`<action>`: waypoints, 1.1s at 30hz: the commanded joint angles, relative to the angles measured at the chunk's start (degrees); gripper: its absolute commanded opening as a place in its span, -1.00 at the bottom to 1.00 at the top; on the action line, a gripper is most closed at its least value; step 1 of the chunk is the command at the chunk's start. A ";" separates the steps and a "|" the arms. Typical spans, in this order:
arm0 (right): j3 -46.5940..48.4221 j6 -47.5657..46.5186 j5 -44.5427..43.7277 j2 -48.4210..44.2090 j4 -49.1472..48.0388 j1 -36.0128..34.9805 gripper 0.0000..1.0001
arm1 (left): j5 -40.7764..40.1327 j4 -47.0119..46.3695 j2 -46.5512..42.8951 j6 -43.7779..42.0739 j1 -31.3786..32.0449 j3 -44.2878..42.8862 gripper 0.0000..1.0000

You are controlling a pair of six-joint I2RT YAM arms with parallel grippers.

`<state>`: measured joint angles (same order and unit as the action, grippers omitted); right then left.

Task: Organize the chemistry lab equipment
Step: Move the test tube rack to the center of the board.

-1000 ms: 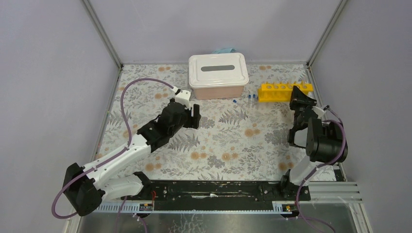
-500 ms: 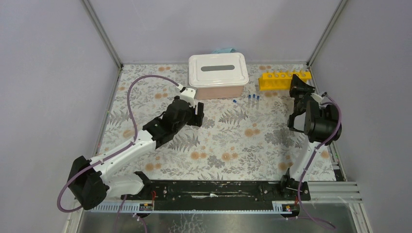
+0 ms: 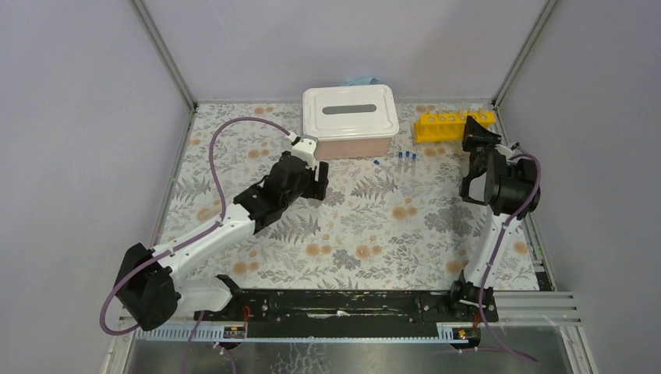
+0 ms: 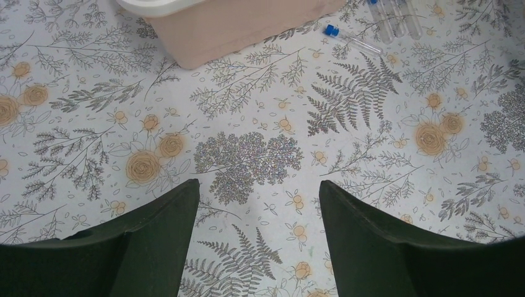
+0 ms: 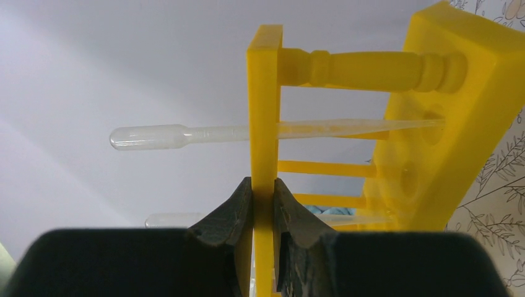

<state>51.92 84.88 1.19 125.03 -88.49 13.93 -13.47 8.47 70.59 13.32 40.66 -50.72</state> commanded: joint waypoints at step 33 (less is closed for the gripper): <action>5.18 0.99 -0.93 7.57 -9.38 -2.16 -0.84 | 0.78 -6.05 3.55 -0.64 -1.47 -1.39 0.57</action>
<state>57.52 85.32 1.02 133.91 -88.66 12.27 -12.88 6.11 73.76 13.30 39.64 -50.85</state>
